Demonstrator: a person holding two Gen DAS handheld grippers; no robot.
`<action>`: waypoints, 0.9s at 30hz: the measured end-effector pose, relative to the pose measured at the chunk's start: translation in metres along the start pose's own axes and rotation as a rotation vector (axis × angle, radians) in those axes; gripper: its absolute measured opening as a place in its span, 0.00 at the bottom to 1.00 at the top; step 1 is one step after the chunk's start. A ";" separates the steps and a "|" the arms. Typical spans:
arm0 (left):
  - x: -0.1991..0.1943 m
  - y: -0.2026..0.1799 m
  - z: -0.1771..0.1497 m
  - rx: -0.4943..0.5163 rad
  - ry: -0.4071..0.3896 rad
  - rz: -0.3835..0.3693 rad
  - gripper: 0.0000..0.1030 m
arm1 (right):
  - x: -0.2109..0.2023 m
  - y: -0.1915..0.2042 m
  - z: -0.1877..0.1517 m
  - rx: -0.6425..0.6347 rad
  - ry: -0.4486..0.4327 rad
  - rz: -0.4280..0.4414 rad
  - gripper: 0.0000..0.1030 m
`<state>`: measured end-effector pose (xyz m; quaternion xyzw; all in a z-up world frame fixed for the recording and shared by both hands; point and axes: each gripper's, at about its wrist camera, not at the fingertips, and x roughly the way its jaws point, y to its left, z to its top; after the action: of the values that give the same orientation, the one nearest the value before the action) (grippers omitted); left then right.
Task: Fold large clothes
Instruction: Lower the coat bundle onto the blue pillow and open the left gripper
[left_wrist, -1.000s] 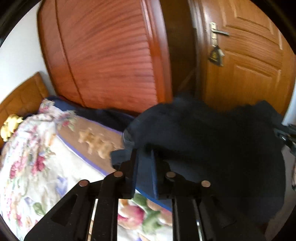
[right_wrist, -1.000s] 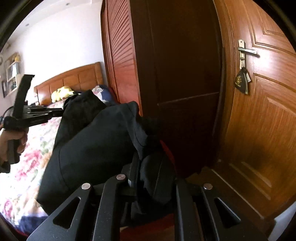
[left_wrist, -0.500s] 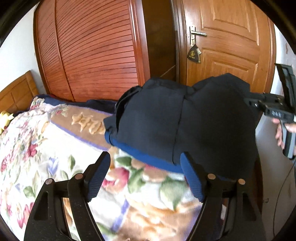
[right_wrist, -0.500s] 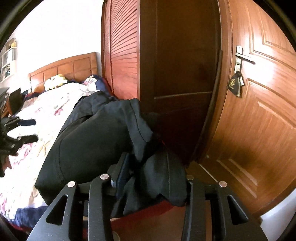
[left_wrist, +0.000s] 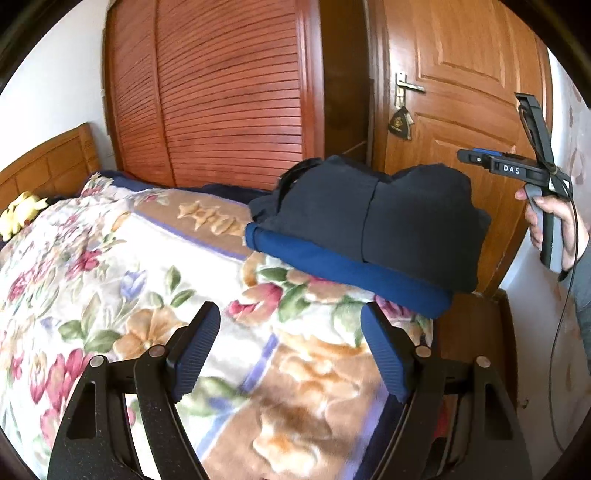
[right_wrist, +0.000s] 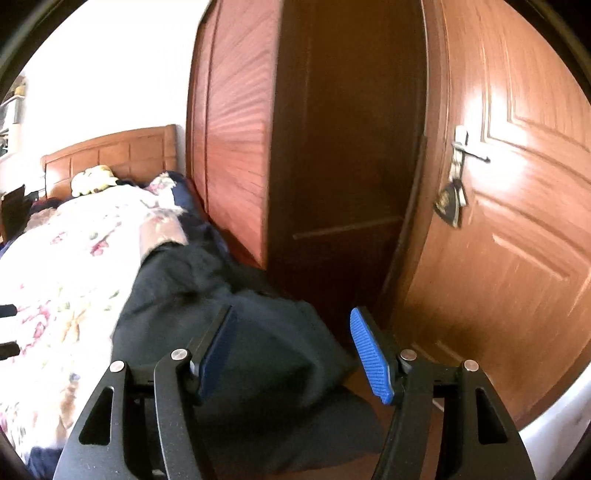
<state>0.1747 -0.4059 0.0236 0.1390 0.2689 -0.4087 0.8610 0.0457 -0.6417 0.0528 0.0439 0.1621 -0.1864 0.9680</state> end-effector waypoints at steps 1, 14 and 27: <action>-0.005 0.003 -0.003 -0.012 -0.003 0.010 0.77 | 0.004 0.005 0.000 0.002 0.016 0.037 0.64; -0.072 0.027 -0.041 -0.092 -0.070 0.119 0.77 | 0.049 0.012 -0.020 0.035 0.176 0.041 0.64; -0.144 0.052 -0.094 -0.189 -0.093 0.291 0.77 | -0.046 0.108 -0.044 -0.023 0.064 0.232 0.70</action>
<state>0.1078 -0.2397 0.0311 0.0757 0.2433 -0.2588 0.9317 0.0325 -0.5196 0.0289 0.0571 0.1890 -0.0697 0.9778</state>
